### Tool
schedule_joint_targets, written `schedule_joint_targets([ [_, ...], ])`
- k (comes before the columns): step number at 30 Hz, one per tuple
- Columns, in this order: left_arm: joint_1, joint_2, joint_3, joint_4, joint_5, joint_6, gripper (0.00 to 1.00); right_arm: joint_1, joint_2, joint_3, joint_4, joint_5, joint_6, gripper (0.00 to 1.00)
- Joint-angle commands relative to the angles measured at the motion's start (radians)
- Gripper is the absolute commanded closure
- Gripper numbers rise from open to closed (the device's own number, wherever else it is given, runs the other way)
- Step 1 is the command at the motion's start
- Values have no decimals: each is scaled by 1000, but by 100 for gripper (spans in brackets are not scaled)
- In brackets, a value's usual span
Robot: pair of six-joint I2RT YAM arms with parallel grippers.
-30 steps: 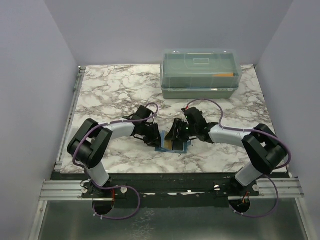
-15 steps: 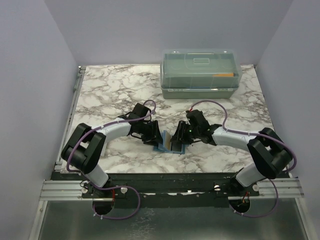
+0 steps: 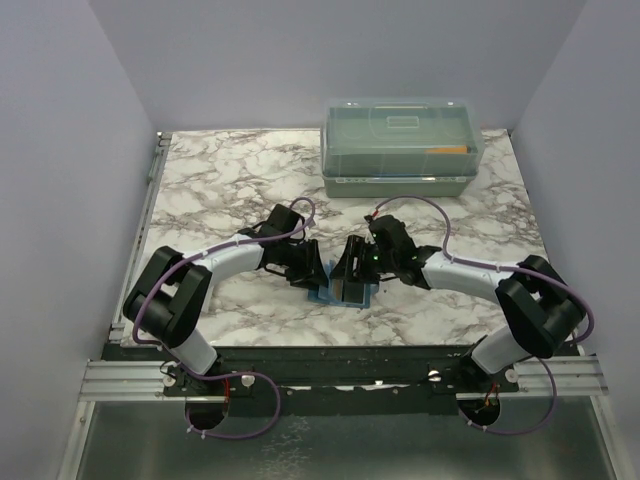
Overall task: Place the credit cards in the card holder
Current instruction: Turn over the card slot in the card holder.
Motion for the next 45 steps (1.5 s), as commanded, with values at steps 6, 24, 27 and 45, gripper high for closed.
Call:
schedule_joint_targets([
  [6, -18, 16, 30, -13, 24, 10, 60, 14, 29, 51, -41, 18, -29, 38],
  [24, -17, -8, 34, -27, 1, 36, 48, 20, -37, -15, -104, 106, 9, 73],
  [27, -17, -11, 45, -27, 4, 35, 39, 19, -51, -17, -141, 144, 5, 70],
  [45, -16, 92, 9, 105, 3, -80, 25, -21, -26, -302, 94, 178, 140, 83],
])
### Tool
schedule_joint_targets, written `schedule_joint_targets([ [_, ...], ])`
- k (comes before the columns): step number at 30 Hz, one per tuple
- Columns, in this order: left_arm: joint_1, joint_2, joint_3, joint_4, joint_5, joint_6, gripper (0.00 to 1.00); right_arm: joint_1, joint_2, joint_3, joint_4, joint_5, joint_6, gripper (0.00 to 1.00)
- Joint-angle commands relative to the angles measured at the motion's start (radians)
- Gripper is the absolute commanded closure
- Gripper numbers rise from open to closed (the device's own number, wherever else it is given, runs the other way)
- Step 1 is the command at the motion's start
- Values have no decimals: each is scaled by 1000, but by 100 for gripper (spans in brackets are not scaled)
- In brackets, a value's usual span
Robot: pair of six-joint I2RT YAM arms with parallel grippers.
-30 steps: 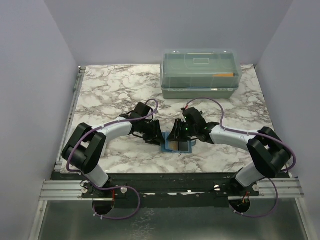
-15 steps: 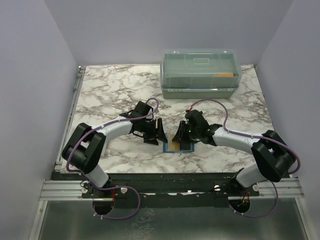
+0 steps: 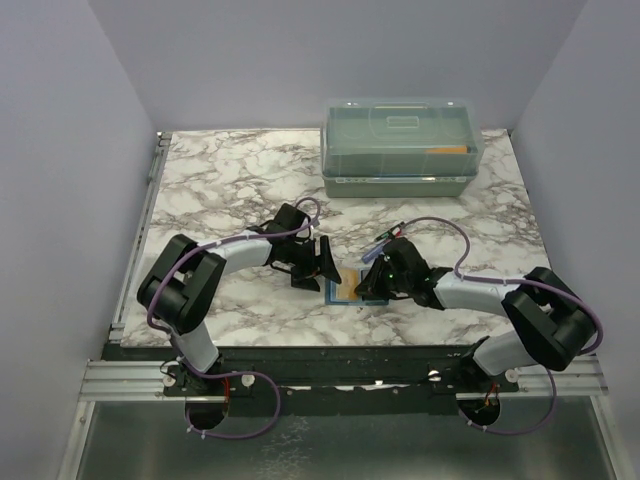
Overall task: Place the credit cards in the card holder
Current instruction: Turn over the card slot in the card holder.
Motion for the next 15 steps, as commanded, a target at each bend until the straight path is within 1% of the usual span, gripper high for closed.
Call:
schedule_joint_targets([
  [1, -6, -13, -43, 80, 4, -45, 25, -15, 53, -102, 61, 6, 44, 84],
  [3, -5, 6, -52, 131, 52, -61, 26, -16, 61, -112, 68, 1, 49, 84],
  [7, 2, 52, -67, 217, 124, -112, 32, -21, 49, -126, 81, -7, 53, 85],
  [8, 4, 54, -76, 245, 142, -130, 35, -22, 43, -127, 83, -8, 52, 85],
  [9, 5, 55, -82, 282, 158, -148, 40, -22, 37, -129, 83, -9, 49, 85],
  [11, 5, 50, -91, 318, 174, -171, 53, -23, 32, -124, 78, -11, 44, 85],
  [12, 5, 43, -96, 327, 176, -179, 57, -23, 30, -121, 77, -13, 41, 85],
  [15, 5, 9, -113, 358, 172, -196, 64, -23, 30, -110, 78, -28, 32, 86],
])
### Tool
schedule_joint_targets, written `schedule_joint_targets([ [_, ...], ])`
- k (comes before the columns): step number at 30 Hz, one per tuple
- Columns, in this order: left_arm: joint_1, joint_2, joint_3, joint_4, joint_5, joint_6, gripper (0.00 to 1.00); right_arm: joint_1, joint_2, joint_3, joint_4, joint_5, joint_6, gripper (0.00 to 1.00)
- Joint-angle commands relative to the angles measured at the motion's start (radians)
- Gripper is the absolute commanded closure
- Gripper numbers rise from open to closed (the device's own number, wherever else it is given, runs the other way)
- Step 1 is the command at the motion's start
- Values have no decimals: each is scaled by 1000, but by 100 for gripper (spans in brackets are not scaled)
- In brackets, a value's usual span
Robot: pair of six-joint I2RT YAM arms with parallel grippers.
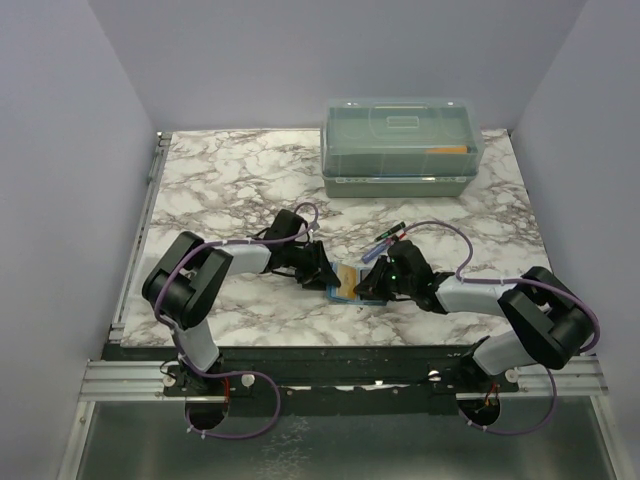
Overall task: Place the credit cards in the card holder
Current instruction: Turn over the card slot in the card holder.
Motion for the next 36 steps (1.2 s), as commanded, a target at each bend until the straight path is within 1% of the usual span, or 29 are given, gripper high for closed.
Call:
schedule_joint_targets([
  [1, -6, -40, -28, 130, 58, -59, 67, -3, 21, -24, -98, 10, -37, 86],
  [5, -6, -67, -44, 164, 69, -78, 77, -3, 7, -19, -91, -9, -40, 86],
  [8, -7, -89, -45, 173, 70, -82, 80, -3, -2, -19, -94, -10, -42, 85],
  [14, -7, -125, -36, 179, 77, -79, 82, -3, -6, -10, -103, -26, -44, 84],
  [16, -8, -116, -30, 180, 81, -78, 88, -3, -14, -4, -113, -32, -46, 82],
  [17, -9, -110, -27, 180, 83, -78, 93, -3, -22, -1, -123, -33, -47, 80],
  [18, -9, -108, -25, 179, 83, -77, 96, -3, -32, 5, -138, -32, -48, 77],
  [22, -16, -105, -18, 177, 65, -68, 100, -3, -86, 37, -227, -7, -59, 65],
  [26, -28, -91, 13, 146, 46, -50, 100, -4, -147, 77, -325, 25, -69, 52],
  [28, -46, -91, 51, 59, 10, -10, 100, -3, -167, 97, -346, 28, -76, 46],
  [30, -75, -95, 106, -57, -79, 54, 100, -3, -178, 117, -362, 33, -85, 40],
  [32, -97, -98, 148, -137, -139, 97, 100, -3, -176, 143, -384, 43, -103, 35],
  [36, -116, -95, 193, -220, -210, 123, 100, -3, -168, 191, -418, 52, -138, 31],
])
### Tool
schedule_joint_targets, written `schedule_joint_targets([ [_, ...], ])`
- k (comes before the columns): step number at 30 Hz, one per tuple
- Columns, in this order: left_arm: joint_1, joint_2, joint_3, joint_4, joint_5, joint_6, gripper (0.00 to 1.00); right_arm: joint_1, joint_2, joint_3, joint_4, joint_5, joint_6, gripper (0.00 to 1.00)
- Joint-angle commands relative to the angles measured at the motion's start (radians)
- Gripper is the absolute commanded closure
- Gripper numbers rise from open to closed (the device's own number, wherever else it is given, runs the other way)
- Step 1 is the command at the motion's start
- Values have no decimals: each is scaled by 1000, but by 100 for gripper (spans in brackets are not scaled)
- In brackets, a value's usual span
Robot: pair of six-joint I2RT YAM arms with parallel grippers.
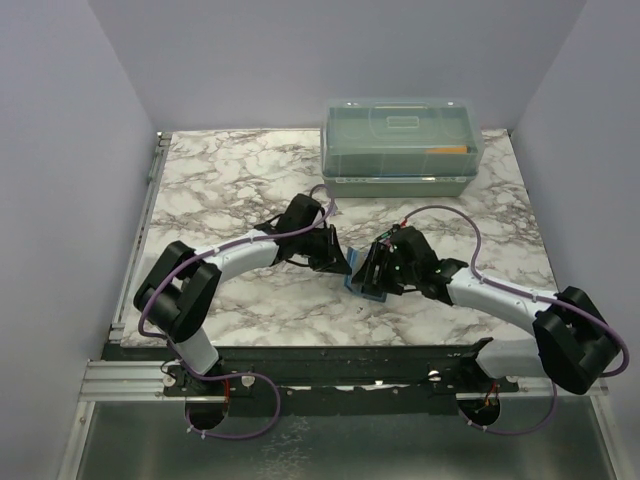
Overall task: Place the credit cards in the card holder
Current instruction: Turn over the card slot in the card holder.
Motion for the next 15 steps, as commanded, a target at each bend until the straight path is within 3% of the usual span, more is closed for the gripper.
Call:
schedule_joint_targets([
  [1, -29, -1, 65, -160, -125, 78, 100, -1, -7, 52, -64, 36, -53, 30],
  [8, -47, -1, 86, -198, -151, 90, 100, 0, -36, 106, -132, 103, -75, 24],
  [15, -50, -1, 94, -208, -152, 91, 100, 0, 33, 154, -134, 118, -92, 25],
])
